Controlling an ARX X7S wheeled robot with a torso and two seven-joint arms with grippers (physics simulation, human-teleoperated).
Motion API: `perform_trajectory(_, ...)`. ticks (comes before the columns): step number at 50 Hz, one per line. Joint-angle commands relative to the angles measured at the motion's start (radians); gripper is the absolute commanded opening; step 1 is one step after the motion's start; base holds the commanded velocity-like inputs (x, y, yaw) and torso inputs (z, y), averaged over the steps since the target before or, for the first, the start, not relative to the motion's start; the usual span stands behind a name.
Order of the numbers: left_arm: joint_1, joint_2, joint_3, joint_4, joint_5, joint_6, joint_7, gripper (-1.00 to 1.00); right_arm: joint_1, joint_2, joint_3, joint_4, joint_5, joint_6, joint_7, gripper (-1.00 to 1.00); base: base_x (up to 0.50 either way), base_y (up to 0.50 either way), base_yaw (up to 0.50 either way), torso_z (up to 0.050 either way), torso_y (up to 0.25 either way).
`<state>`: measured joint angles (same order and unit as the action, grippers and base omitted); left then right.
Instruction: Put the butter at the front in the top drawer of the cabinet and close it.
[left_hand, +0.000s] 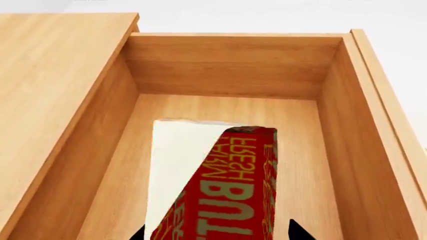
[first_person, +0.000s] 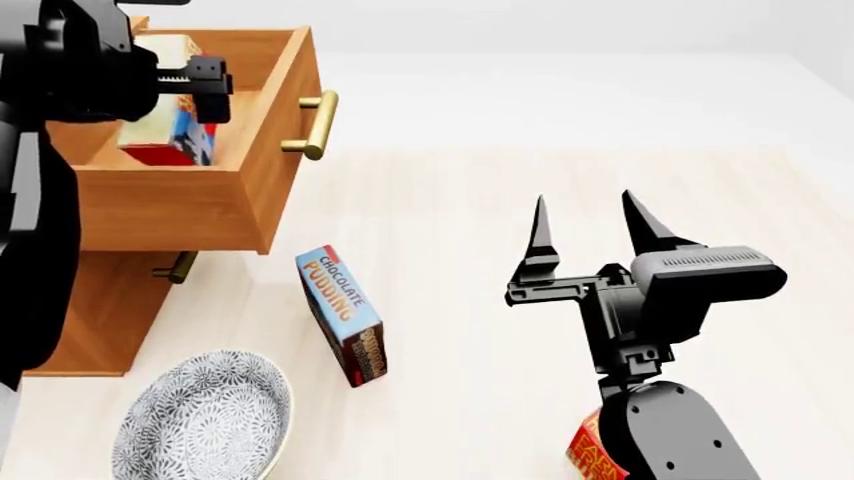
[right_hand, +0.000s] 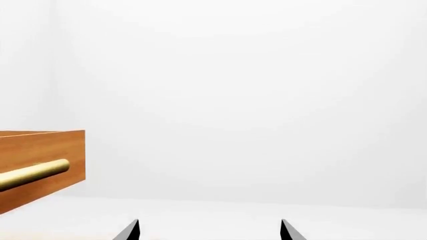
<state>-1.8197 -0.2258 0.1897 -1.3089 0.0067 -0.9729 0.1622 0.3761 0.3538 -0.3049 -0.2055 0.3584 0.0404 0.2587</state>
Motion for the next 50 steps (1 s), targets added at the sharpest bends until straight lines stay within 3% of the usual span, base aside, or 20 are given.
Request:
perform_trajectory(1, -0.005, 0.001, -0.001, 0.000, -0.007, -0.002, -0.004, 1.00, 0.001, 0.002, -0.002, -0.001, 0.002, 0.000, 0.002, 1.00, 0.00, 0.00, 0.00, 0.000, 0.000)
perform_trajectory(50, -0.078, 0.000, -0.026, 0.000, -0.012, 0.050, 0.031, 1.00, -0.004, 0.024, -0.007, -0.048, 0.007, 0.015, 0.023, 1.00, 0.00, 0.00, 0.00, 0.000, 0.000)
